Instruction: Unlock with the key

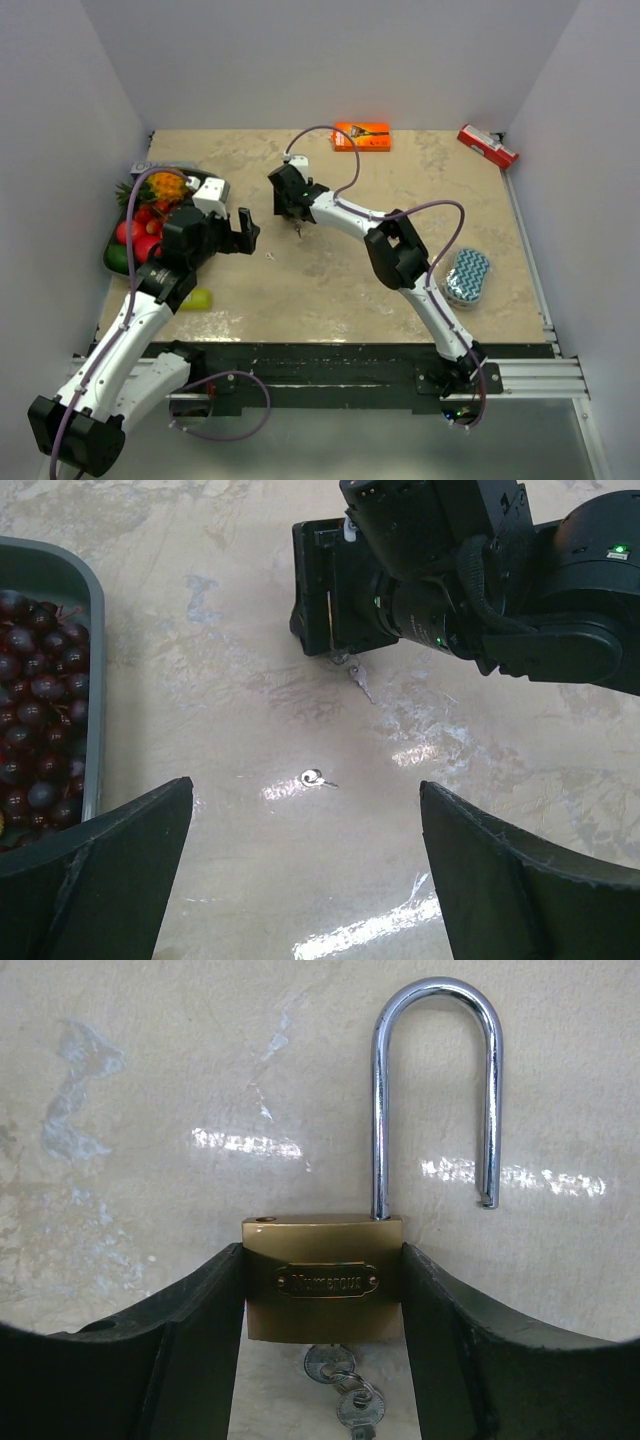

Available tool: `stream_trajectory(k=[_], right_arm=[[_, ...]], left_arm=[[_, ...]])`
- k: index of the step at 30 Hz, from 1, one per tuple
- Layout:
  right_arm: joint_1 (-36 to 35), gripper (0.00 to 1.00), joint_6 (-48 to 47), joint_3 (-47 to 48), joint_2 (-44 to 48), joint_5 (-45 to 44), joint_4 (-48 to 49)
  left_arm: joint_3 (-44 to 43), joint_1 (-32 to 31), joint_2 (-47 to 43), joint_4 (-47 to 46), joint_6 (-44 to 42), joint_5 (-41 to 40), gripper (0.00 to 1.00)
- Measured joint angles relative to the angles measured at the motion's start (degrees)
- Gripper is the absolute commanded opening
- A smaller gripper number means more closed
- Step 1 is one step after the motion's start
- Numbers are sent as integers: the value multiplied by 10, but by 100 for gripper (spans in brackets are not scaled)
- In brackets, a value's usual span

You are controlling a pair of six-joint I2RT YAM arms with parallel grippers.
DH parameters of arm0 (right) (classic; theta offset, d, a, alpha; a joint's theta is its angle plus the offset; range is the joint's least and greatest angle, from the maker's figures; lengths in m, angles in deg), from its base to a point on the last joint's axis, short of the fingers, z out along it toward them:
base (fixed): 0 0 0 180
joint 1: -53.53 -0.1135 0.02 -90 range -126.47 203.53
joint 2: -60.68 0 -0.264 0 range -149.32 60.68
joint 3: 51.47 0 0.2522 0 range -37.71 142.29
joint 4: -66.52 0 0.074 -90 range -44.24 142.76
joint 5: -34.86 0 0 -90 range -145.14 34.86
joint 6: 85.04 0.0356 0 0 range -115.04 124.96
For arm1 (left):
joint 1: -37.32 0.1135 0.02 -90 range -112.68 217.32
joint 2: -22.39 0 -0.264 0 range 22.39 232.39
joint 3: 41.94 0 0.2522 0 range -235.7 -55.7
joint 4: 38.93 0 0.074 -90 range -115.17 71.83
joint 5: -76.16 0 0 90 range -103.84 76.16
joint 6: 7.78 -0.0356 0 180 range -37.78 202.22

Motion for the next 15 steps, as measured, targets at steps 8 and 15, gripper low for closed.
stream_trajectory(k=[8,15], right_arm=[[0,86,6,11,-4,24,7],[1,89,-21,-52,58,69,12]], left_arm=[[1,3,2,0,0,0,99],[1,3,2,0,-1,0,99]])
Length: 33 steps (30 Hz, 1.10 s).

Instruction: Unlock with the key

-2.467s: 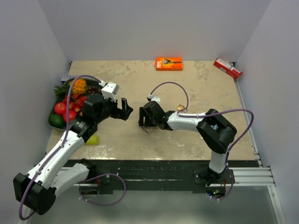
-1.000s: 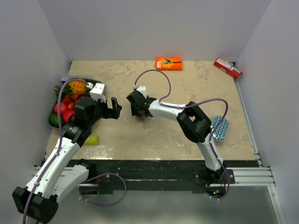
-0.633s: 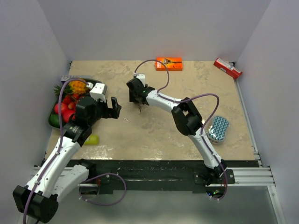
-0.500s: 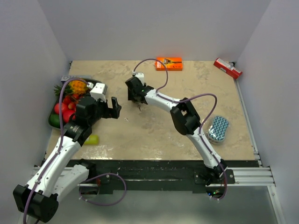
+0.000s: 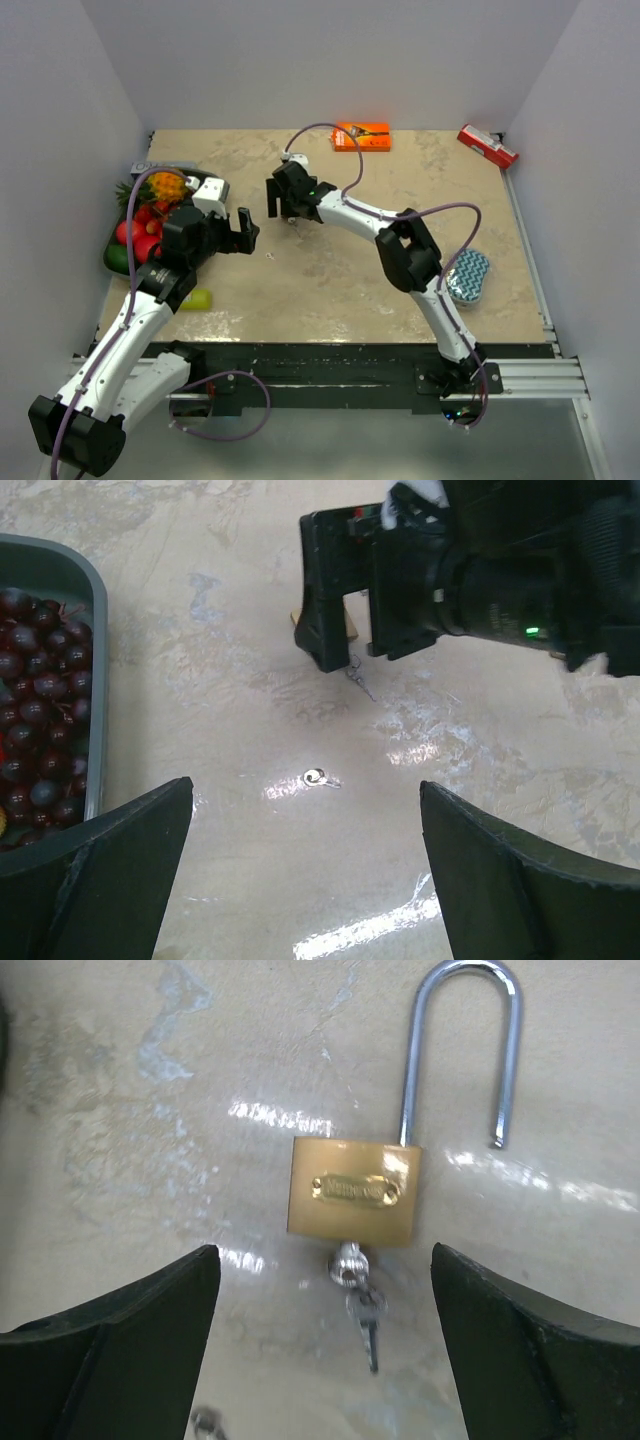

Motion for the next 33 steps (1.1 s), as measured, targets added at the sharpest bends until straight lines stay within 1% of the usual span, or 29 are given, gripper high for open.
stream_trajectory(k=[3,8,11,14,18,21,24,26,27,30,33], right_arm=[[3,89,-8,-59,73,6,5],[25,88,-14,-203,249,2,33],[65,88,-12,-300,345,-7,47],[121,87,-7,-402,406,-13,56],[180,84,0,-513,432,-16,50],[191,81,0,-551,433,-16,39],[190,77,0,-553,433,-15,38],[189,72,0,-551,429,-16,42],[189,71,0,-548,424,-19,42],[182,72,-2,-537,403,-24,47],[149,73,-13,-510,368,-37,43]], left_arm=[[0,0,0,0,0,0,99],[0,0,0,0,0,0,99],[0,0,0,0,0,3,99],[0,1,0,-1,0,10,99],[0,1,-1,-5,0,17,99],[0,1,-1,-5,0,19,99],[1,1,-1,-6,0,20,99],[4,1,-1,-7,0,20,99],[6,1,-1,-8,0,20,99],[9,1,0,-7,0,21,99],[9,1,1,-8,0,22,99]])
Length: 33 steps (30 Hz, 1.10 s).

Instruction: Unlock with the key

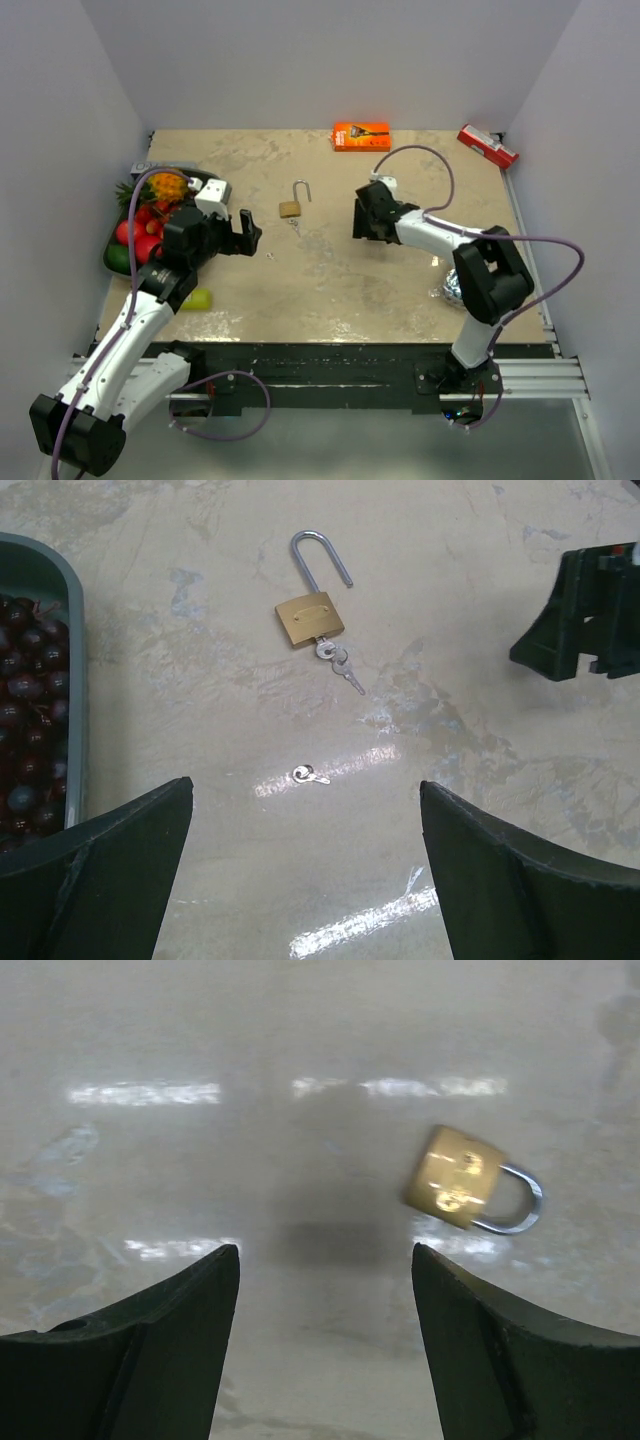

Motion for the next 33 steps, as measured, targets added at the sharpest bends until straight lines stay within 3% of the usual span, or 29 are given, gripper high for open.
stream_trajectory(k=[7,16,22,33], right_arm=[[-76,79,-23,80,-68,7,-3],[-185,76,-73,155,-154,122,69],[-221,69,-96,196,-205,165,93],[-243,58,-128,254,-249,153,90]], left_arm=[[0,0,8,0,0,2,99],[0,0,16,0,0,2,99],[0,2,11,-1,0,-1,99],[0,2,9,-3,0,-2,99]])
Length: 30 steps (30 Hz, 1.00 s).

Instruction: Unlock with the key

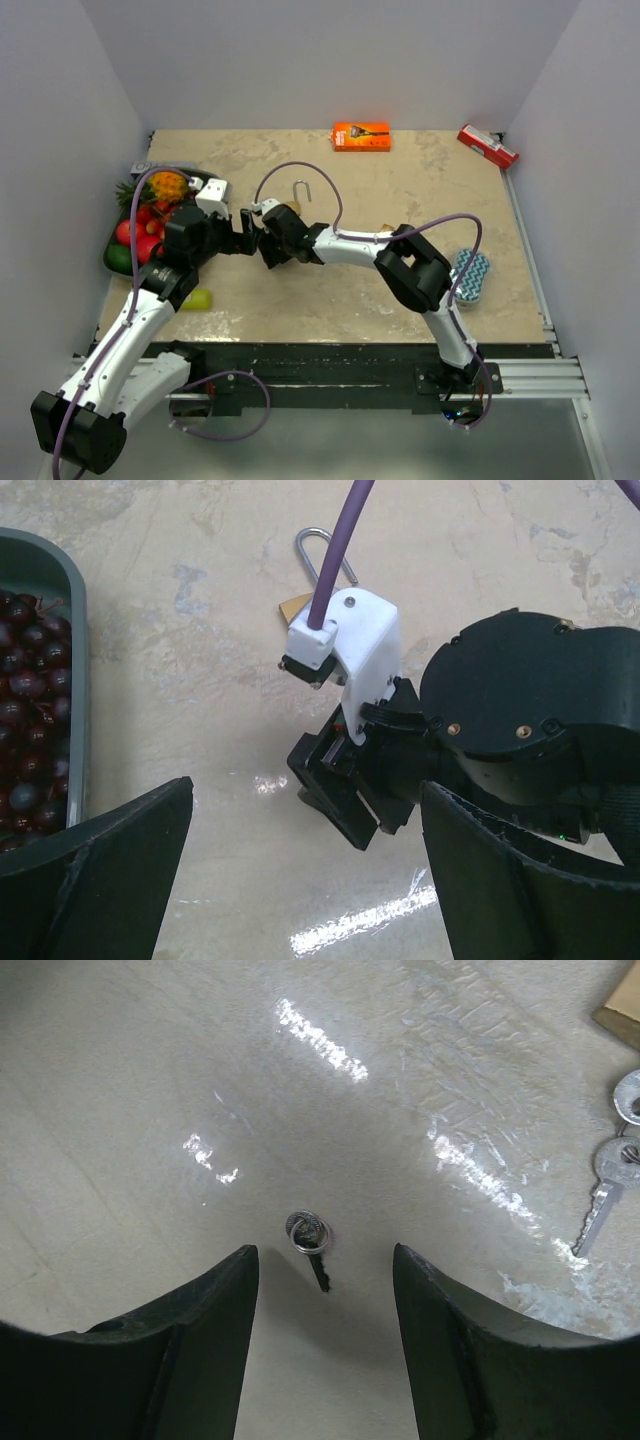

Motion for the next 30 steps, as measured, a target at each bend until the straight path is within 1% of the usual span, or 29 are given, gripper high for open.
stream_trajectory(k=[7,12,21,23,27,30], right_arm=[[-18,49,-13,16,-8,-27,-20],[-20,40,-15,19,-11,-47,-24],[-22,39,-10,36,-25,-66,-17],[-22,36,-8,36,-25,-66,-16],[-22,27,-3,36,-26,-66,-16],[-22,23,2,36,-27,-66,-13]], left_arm=[[0,0,0,3,-1,-3,99],[2,1,0,5,-1,-5,99],[4,4,-1,7,-1,-9,99],[4,4,-1,7,-1,-9,99],[4,4,-1,7,-1,-9,99],[5,4,-1,7,-1,-10,99]])
